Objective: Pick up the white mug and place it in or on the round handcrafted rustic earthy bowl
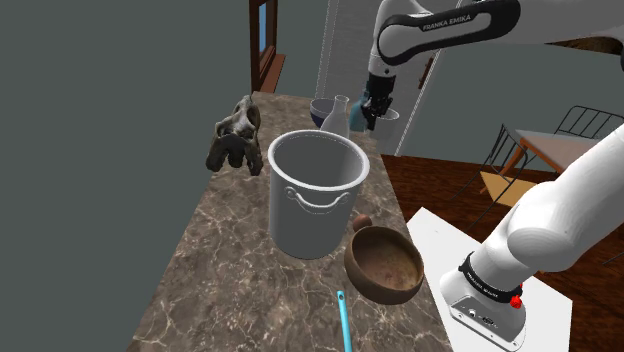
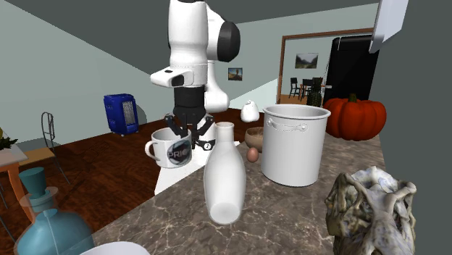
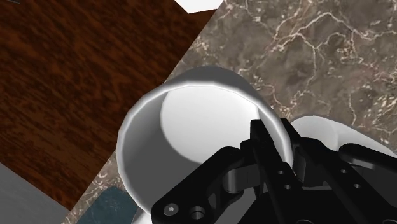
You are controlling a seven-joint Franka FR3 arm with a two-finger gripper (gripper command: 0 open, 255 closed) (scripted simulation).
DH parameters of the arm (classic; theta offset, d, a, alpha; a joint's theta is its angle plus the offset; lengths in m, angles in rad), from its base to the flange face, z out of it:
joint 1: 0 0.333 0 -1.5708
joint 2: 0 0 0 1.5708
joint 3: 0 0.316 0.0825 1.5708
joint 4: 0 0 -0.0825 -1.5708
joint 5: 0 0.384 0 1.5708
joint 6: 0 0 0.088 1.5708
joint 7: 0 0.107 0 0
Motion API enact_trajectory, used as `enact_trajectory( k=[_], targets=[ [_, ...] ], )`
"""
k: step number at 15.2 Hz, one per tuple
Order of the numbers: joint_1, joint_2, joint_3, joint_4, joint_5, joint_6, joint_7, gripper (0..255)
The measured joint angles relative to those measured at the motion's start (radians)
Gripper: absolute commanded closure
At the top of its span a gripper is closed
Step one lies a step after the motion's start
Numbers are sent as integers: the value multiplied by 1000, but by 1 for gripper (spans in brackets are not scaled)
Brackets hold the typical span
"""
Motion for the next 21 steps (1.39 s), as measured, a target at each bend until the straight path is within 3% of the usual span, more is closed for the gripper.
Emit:
enact_trajectory(
  k=[8, 21],
  targets=[
    [5, -30, 7, 66, 1, -96, 6, 255],
    [113, -330, 173, -211, 72, -130, 250, 255]
  ],
)
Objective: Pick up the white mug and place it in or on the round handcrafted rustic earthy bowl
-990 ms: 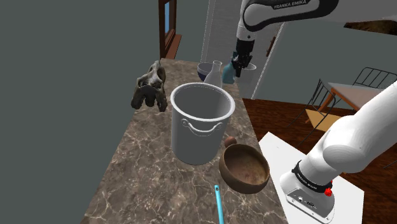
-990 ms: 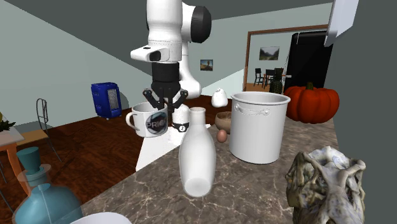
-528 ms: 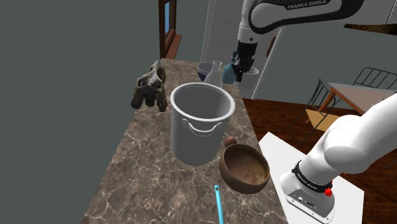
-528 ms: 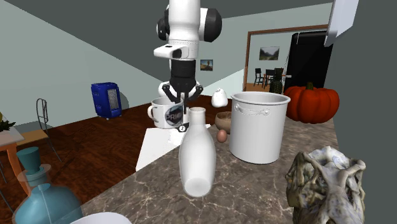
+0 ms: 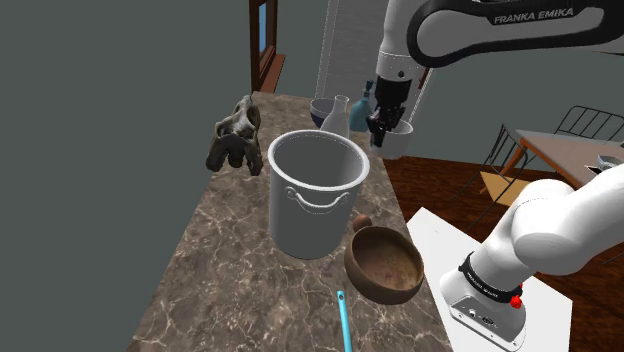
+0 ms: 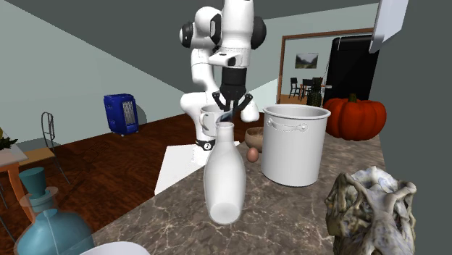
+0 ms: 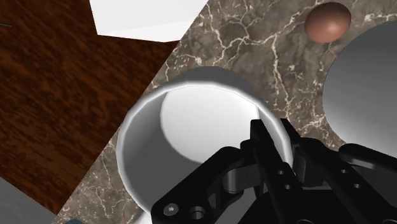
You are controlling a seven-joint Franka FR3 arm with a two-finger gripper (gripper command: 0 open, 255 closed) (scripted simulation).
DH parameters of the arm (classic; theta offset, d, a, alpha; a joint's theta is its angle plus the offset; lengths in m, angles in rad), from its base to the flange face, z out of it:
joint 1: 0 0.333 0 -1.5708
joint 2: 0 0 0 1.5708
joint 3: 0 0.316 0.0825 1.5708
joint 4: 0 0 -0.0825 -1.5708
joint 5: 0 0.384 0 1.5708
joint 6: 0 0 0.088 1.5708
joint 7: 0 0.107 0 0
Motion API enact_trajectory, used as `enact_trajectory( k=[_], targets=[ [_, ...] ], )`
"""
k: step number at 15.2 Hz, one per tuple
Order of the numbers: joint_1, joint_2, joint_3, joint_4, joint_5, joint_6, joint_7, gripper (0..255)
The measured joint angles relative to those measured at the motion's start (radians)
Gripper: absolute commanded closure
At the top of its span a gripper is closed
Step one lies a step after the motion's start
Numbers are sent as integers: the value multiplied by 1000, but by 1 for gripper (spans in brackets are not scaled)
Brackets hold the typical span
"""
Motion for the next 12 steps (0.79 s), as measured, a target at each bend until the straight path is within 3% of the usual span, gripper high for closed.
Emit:
enact_trajectory(
  k=[12],
  targets=[
    [133, -174, 200, -89, 155, -76, 257, 255]
  ],
)
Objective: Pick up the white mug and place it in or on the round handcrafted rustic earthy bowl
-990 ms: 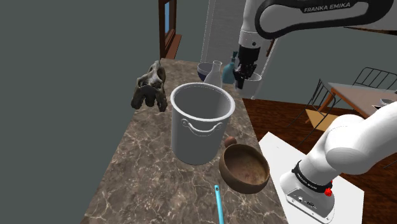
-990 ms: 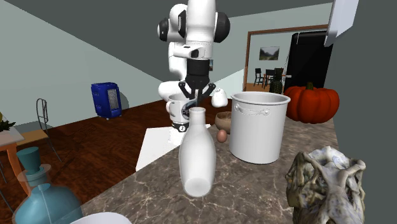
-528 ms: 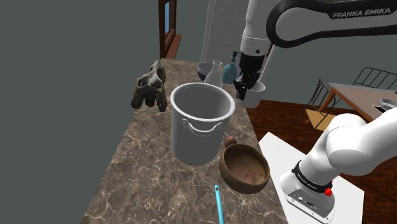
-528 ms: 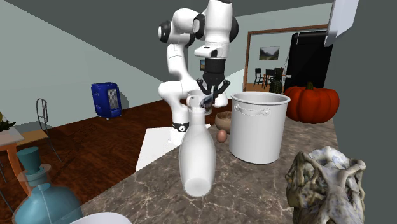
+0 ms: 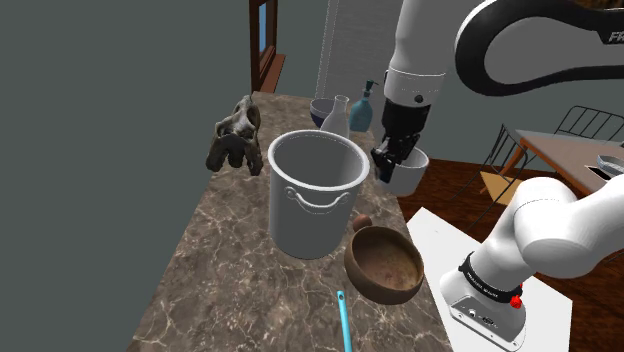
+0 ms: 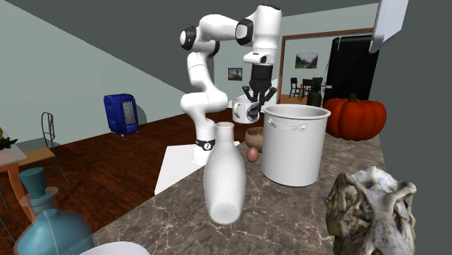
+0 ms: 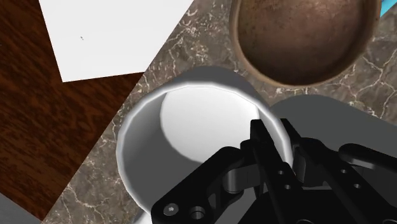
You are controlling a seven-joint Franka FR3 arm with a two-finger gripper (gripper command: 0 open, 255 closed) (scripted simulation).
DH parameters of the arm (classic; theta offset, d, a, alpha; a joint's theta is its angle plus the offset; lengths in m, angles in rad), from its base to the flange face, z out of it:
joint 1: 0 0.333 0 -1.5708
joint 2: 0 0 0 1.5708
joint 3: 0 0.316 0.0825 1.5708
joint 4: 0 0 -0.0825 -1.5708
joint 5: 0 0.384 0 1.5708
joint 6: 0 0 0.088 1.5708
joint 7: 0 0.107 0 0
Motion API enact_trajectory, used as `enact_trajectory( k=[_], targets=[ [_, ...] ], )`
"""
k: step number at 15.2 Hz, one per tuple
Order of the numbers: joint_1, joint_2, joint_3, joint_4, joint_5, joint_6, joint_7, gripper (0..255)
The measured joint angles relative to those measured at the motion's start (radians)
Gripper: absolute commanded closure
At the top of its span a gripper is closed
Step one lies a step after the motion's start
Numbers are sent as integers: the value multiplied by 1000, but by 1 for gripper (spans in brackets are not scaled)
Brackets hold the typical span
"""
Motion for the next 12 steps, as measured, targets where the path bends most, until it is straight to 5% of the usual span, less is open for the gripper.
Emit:
enact_trajectory(
  k=[12],
  targets=[
    [99, -11, 199, -7, 145, 26, 227, 255]
  ],
)
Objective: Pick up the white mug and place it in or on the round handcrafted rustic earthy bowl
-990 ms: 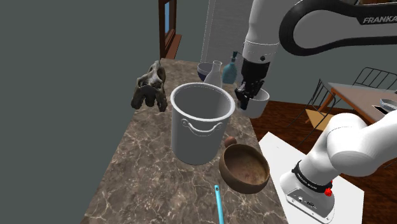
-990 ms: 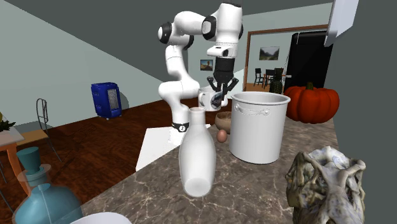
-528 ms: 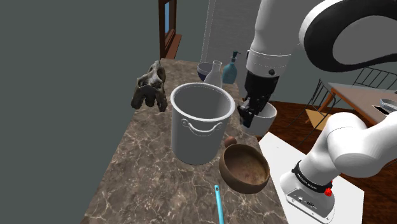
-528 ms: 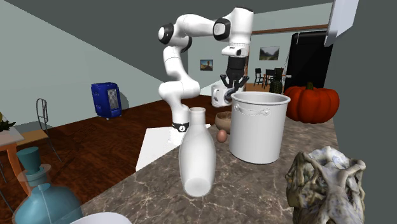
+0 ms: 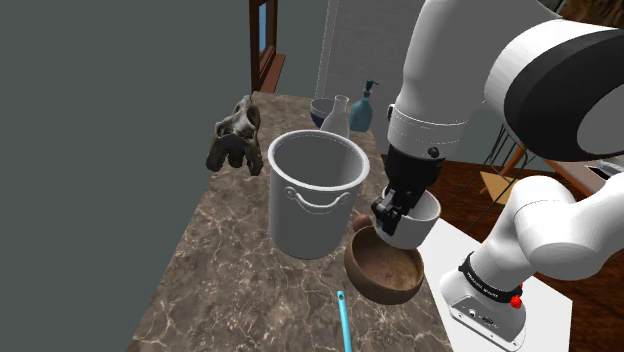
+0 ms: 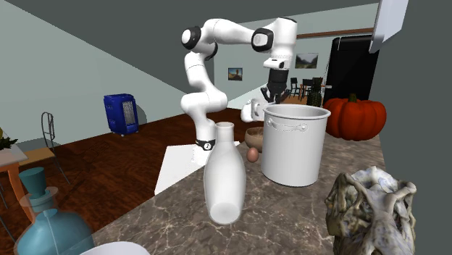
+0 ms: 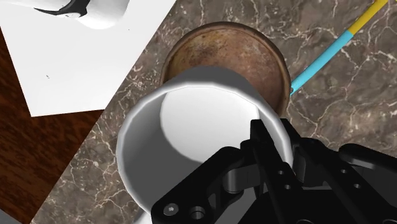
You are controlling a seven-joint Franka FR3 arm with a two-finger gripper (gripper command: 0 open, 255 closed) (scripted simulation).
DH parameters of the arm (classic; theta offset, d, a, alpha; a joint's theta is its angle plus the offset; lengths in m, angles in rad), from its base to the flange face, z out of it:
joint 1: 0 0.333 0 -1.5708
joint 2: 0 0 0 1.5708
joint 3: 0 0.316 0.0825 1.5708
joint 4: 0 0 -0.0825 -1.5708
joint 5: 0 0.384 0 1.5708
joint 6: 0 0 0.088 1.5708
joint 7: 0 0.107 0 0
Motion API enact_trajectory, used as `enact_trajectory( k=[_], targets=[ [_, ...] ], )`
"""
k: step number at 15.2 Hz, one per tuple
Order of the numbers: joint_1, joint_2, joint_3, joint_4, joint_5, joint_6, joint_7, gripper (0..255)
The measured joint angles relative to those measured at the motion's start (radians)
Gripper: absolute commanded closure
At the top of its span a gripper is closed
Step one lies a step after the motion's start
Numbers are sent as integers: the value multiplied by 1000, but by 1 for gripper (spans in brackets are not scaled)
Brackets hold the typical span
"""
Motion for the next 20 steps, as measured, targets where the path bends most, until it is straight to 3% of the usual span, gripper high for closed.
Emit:
enact_trajectory(
  k=[12, 18, 19, 20],
  targets=[
    [9, 27, 43, -132, 31, 159, -4, 255],
    [8, 32, 45, -138, 31, 170, -6, 255],
    [8, 32, 45, -138, 31, 170, -6, 0],
    [8, 32, 45, -138, 31, 170, -6, 0]
  ],
)
